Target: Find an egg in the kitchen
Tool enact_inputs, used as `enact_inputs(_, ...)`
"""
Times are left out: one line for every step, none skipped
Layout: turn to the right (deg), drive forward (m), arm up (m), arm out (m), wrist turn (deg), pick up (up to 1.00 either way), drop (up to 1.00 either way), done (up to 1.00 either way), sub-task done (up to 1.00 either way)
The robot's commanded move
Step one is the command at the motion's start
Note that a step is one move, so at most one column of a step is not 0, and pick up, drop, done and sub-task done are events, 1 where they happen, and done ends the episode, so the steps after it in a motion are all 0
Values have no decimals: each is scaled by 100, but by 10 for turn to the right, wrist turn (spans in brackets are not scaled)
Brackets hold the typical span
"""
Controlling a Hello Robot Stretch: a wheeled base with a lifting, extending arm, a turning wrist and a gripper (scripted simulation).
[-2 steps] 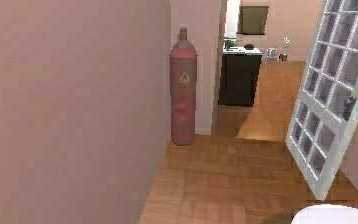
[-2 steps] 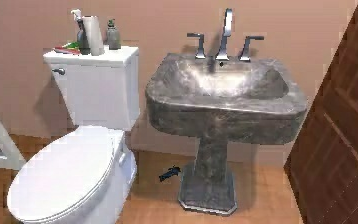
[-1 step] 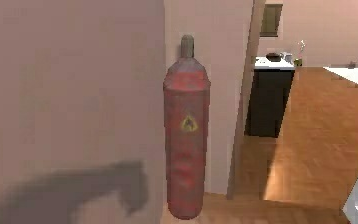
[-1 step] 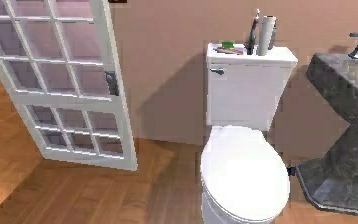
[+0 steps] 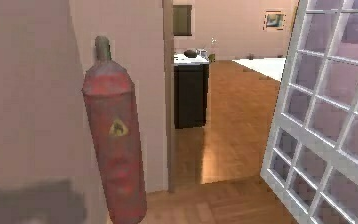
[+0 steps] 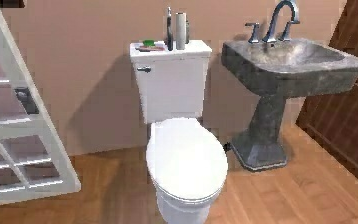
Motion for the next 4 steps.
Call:
enact_inputs(0, 5, 0, 0, 0, 0, 0, 0, 0)
enact_inputs(120, 0, 0, 0, 0, 0, 0, 0, 0)
enact_inputs(30, 0, 0, 0, 0, 0, 0, 0, 0)
enact_inputs(0, 100, 0, 0, 0, 0, 0, 0, 0)
